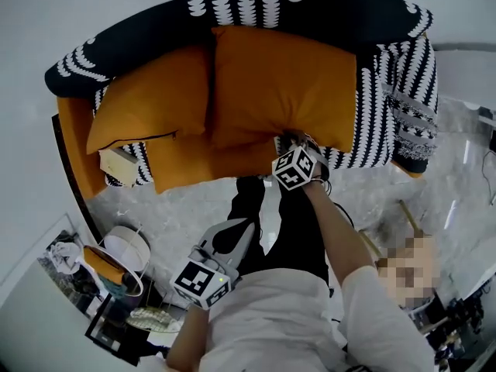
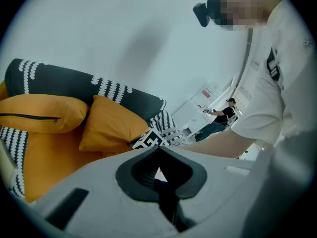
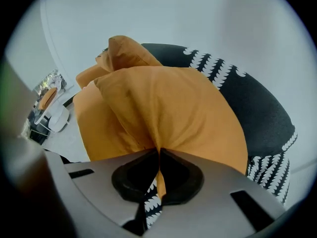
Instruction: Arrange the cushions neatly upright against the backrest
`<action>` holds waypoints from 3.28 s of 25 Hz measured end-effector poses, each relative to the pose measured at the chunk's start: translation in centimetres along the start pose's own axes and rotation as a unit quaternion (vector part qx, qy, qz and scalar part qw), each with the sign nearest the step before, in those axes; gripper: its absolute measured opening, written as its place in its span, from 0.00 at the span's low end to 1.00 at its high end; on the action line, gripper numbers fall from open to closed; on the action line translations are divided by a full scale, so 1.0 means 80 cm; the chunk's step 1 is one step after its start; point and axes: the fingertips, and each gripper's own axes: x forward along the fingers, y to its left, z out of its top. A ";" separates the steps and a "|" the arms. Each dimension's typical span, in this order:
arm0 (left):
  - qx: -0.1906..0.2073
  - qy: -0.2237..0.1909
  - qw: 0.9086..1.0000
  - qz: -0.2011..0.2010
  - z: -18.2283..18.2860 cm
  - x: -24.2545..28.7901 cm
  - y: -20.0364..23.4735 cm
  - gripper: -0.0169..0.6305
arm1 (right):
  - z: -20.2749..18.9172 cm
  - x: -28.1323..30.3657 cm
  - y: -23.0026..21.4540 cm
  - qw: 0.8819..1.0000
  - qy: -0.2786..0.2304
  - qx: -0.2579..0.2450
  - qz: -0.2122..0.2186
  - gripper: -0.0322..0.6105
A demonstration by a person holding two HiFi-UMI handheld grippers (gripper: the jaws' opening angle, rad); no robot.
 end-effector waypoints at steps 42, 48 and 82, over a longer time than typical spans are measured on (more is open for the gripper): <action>0.143 -0.110 0.965 -0.188 0.107 -0.130 -0.050 0.04 | -0.031 -0.395 -0.019 0.949 -0.042 0.240 -0.200 0.07; 0.150 -0.111 0.965 -0.184 0.124 -0.106 -0.068 0.04 | -0.051 -0.413 -0.051 0.943 -0.056 0.253 -0.210 0.07; 0.133 -0.101 0.984 -0.060 0.230 0.159 -0.250 0.04 | -0.223 -0.323 -0.411 0.935 -0.077 0.334 -0.090 0.07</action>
